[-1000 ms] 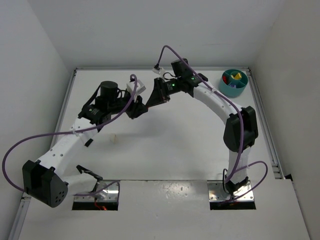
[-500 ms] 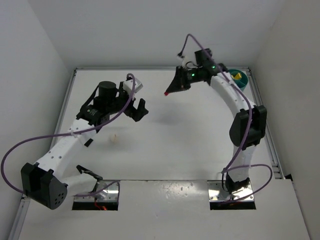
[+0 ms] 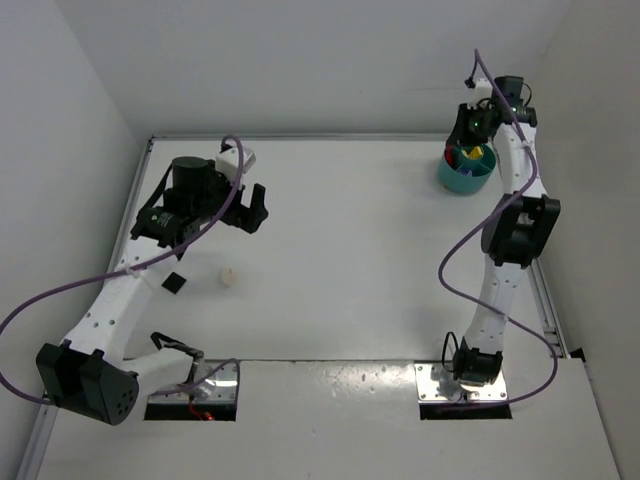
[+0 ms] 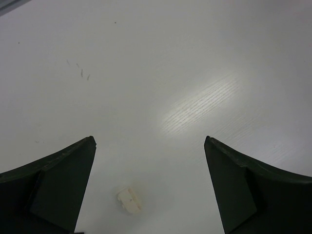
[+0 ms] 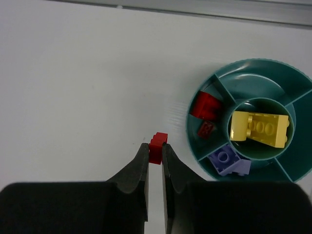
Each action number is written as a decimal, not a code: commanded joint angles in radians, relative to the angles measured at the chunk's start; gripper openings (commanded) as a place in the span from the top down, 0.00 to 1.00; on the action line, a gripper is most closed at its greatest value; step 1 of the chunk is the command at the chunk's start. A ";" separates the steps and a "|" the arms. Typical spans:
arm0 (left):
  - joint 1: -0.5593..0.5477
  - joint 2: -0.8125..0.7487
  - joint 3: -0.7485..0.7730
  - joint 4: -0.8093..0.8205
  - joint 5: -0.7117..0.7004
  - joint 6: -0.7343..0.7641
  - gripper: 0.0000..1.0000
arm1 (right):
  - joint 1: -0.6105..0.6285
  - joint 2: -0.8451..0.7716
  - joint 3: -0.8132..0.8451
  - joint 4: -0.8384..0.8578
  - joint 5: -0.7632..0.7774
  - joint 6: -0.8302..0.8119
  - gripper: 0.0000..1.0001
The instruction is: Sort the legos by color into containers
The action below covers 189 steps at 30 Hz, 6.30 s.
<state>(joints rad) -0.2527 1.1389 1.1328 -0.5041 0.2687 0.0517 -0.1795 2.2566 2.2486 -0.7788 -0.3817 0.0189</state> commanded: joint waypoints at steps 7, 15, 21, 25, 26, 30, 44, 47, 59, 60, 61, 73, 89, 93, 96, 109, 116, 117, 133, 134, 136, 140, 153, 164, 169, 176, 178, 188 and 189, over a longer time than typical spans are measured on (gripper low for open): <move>0.021 -0.001 0.013 -0.010 -0.011 -0.021 0.00 | 0.029 0.064 0.085 0.079 0.188 -0.050 1.00; 0.021 0.018 0.013 -0.001 -0.020 -0.032 0.00 | 0.029 0.086 0.085 0.098 0.283 -0.050 1.00; 0.021 0.027 0.013 -0.001 -0.033 -0.041 0.00 | 0.029 0.104 0.075 0.098 0.274 -0.050 1.00; 0.021 0.036 0.013 -0.001 -0.033 -0.050 0.00 | 0.029 0.104 0.075 0.098 0.283 -0.050 1.00; 0.021 0.036 0.013 -0.001 -0.033 -0.050 0.00 | 0.029 0.104 0.075 0.098 0.283 -0.050 0.97; 0.021 0.036 0.013 -0.001 -0.043 -0.050 0.00 | 0.029 0.113 0.075 0.098 0.293 -0.050 0.84; 0.131 -0.042 -0.060 -0.031 -0.071 0.011 0.00 | 0.029 0.034 0.057 0.076 0.166 -0.040 0.66; 0.191 -0.042 -0.091 -0.115 -0.046 0.112 0.00 | 0.051 -0.037 0.037 0.037 0.048 -0.040 0.65; 0.215 0.044 -0.295 -0.240 -0.151 0.320 0.16 | 0.130 -0.184 -0.156 -0.036 -0.232 -0.053 0.56; 0.214 0.053 -0.295 -0.231 -0.163 0.320 0.16 | 0.141 -0.199 -0.167 -0.036 -0.232 -0.053 0.55; 0.202 0.062 -0.304 -0.215 -0.172 0.310 0.16 | 0.141 -0.200 -0.185 -0.036 -0.232 -0.044 0.54; 0.148 0.261 -0.295 -0.108 -0.151 0.235 0.28 | 0.179 -0.243 -0.231 -0.036 -0.232 -0.043 0.53; 0.139 0.351 -0.265 -0.044 -0.102 0.244 0.89 | 0.207 -0.322 -0.372 0.019 -0.343 0.058 0.53; 0.176 0.145 -0.255 -0.030 0.252 0.290 0.90 | 0.250 -0.437 -0.610 0.104 -0.612 0.139 0.53; 0.176 0.035 -0.220 -0.010 0.428 0.272 0.88 | 0.284 -0.485 -0.687 0.104 -0.712 0.058 0.52; 0.012 0.102 0.025 -0.051 0.800 0.059 0.83 | 0.594 -0.556 -0.676 0.285 -0.744 0.016 0.44; -0.025 0.102 0.035 -0.051 0.820 0.039 0.81 | 0.686 -0.516 -0.627 0.305 -0.758 0.039 0.41; -0.025 0.102 0.035 -0.051 0.820 0.030 0.81 | 0.686 -0.503 -0.627 0.305 -0.758 0.039 0.41; -0.025 0.102 0.044 -0.051 0.830 0.030 0.81 | 0.762 -0.485 -0.638 0.276 -0.740 -0.008 0.47; -0.025 0.102 0.035 -0.051 0.830 0.030 0.81 | 0.762 -0.485 -0.638 0.276 -0.740 -0.008 0.51; -0.025 0.102 0.035 -0.051 0.830 0.030 0.81 | 0.762 -0.476 -0.638 0.285 -0.740 -0.008 0.60; -0.025 0.102 0.025 -0.042 0.830 0.030 0.80 | 0.772 -0.476 -0.638 0.294 -0.730 0.001 0.71; 0.023 0.036 -0.025 0.037 0.635 -0.081 0.00 | 0.683 -0.476 -0.606 0.274 -0.530 -0.004 0.99; 0.078 0.007 -0.047 0.062 0.561 -0.090 0.00 | 0.318 -0.303 -0.272 0.214 -0.076 -0.141 1.00; 0.087 0.007 -0.068 0.072 0.523 -0.090 0.00 | 0.184 -0.160 -0.135 0.272 0.116 -0.166 1.00; 0.087 -0.002 -0.077 0.072 0.484 -0.099 0.00 | 0.077 -0.002 0.022 0.315 0.196 -0.204 1.00; 0.087 -0.002 -0.087 0.072 0.474 -0.099 0.00 | 0.055 0.023 0.046 0.328 0.208 -0.215 1.00; 0.105 -0.030 -0.117 0.081 0.455 -0.099 0.00 | 0.034 0.126 0.100 0.395 0.277 -0.250 1.00; 0.105 -0.030 -0.117 0.081 0.455 -0.099 0.00 | 0.034 0.126 0.100 0.395 0.290 -0.261 1.00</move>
<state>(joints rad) -0.1638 1.1397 1.0172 -0.4545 0.7277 -0.0376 -0.1501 2.3760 2.2917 -0.4480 -0.1280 -0.2005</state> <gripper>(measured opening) 0.995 0.272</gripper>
